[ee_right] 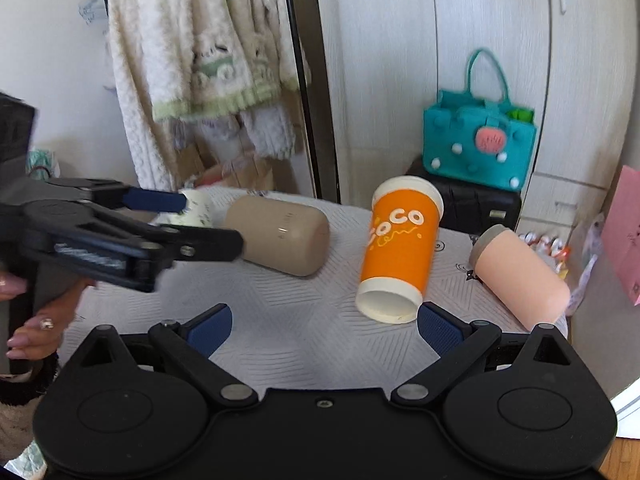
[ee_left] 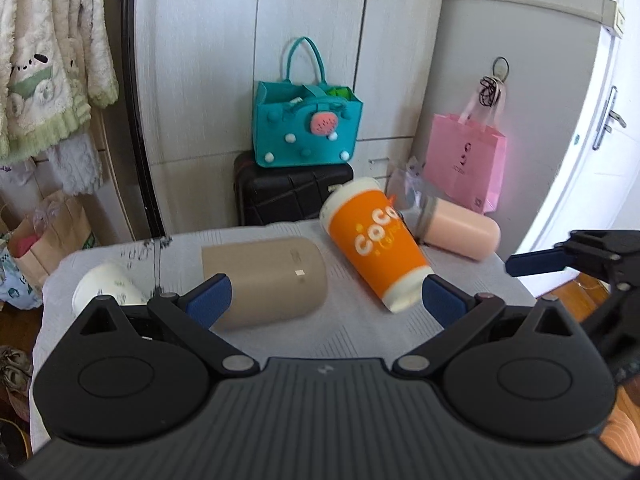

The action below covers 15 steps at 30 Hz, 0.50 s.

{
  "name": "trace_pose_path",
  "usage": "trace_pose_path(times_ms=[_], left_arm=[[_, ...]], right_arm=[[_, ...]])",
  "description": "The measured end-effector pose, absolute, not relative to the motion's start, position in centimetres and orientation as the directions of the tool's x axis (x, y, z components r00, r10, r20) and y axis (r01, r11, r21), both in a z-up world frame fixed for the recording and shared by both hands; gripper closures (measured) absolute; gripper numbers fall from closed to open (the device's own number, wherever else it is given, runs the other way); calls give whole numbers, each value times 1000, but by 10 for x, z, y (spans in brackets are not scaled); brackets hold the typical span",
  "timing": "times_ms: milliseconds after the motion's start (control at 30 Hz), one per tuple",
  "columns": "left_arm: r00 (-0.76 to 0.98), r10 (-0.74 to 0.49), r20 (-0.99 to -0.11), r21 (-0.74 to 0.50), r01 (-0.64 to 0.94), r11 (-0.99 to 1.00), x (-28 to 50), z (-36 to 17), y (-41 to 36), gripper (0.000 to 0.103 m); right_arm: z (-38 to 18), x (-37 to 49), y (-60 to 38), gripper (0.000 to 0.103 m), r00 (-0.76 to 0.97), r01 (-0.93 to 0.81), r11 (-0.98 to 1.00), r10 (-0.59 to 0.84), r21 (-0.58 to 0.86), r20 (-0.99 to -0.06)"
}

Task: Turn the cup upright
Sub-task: 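Move the right tool toward the lying orange COCO cup and straddle it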

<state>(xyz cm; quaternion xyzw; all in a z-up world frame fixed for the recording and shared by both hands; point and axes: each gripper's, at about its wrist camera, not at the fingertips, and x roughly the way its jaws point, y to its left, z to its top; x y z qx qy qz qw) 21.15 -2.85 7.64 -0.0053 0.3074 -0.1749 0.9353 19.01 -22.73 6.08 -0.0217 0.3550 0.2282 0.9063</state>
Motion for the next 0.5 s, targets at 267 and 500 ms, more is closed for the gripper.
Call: trace_pose_path(times_ms=[267,500], left_arm=[[712,-369,-597,-121,375,919,252,72,-36,0],[761,-303,-573,-57,331,942,267,65,-36,0]], right_arm=[[44,267,-240,3,550,-378,905,390,197,-739],[21,309,-241,3,500,-355,913,367,201,-784]])
